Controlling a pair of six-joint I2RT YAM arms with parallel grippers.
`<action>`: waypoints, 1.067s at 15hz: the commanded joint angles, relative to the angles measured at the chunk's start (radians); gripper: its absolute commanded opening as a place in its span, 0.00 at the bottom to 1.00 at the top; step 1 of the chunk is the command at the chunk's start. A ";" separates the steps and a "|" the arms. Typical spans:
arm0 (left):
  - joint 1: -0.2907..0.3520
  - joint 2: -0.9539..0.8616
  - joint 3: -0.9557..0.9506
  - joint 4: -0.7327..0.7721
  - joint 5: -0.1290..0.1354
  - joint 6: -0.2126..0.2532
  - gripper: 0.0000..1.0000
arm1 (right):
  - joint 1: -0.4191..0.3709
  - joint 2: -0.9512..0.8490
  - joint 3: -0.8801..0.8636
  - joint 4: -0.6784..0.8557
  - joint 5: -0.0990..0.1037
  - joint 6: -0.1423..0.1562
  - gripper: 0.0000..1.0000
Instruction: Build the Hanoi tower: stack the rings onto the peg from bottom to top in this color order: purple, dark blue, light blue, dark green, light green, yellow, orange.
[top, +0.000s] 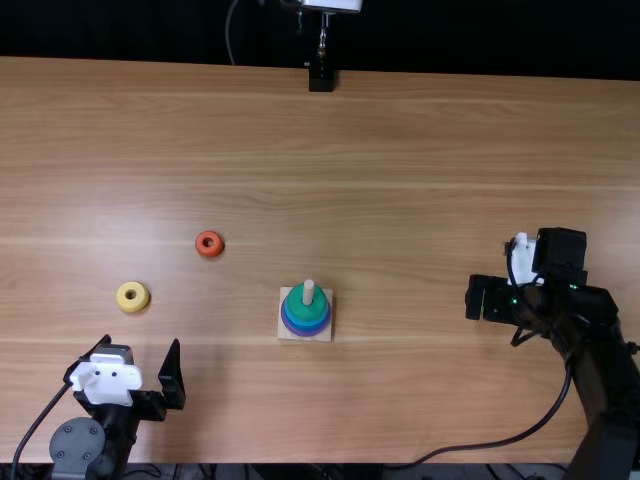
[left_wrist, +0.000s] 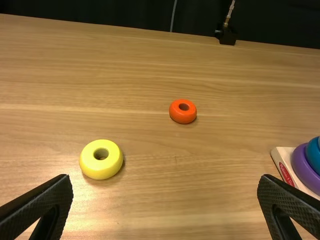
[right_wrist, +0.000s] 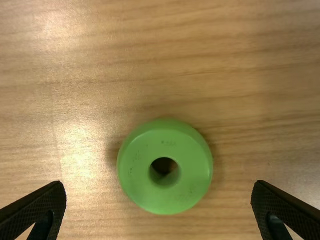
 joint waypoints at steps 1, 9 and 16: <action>0.011 -0.012 -0.053 -0.010 0.007 0.006 1.00 | -0.012 0.011 0.027 0.014 0.003 0.008 1.00; 0.011 -0.012 -0.053 -0.010 0.007 0.006 1.00 | -0.011 0.086 0.069 0.052 0.003 0.006 1.00; 0.011 -0.012 -0.053 -0.010 0.007 0.006 1.00 | -0.011 0.146 0.113 0.052 0.003 0.006 1.00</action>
